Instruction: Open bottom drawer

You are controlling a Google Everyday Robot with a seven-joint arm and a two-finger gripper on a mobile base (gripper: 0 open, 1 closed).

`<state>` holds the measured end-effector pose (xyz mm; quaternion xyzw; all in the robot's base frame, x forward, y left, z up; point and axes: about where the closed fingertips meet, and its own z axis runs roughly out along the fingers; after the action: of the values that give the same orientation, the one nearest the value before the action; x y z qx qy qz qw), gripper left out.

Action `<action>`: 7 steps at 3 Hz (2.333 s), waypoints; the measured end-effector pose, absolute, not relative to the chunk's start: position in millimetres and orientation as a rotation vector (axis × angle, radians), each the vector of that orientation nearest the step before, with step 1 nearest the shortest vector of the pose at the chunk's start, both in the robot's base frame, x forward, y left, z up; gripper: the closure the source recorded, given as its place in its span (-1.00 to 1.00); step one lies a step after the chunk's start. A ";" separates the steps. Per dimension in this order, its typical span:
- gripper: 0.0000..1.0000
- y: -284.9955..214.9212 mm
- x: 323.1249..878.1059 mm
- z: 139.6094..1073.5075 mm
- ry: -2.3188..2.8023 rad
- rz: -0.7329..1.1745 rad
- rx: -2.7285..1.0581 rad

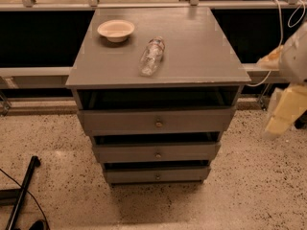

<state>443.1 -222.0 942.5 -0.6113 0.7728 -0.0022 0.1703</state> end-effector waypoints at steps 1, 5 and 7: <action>-1.00 -228.4 443.5 886.6 2.143 0.132 -1.711; -1.00 -219.9 449.7 680.7 2.027 0.345 -1.635; -1.00 -183.0 498.1 539.4 1.734 0.386 -1.628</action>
Offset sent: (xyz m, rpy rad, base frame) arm -0.0090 -0.0275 -0.2404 0.2559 0.1116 -0.0414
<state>498.1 -183.0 539.4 -0.6310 0.6720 0.1494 0.3578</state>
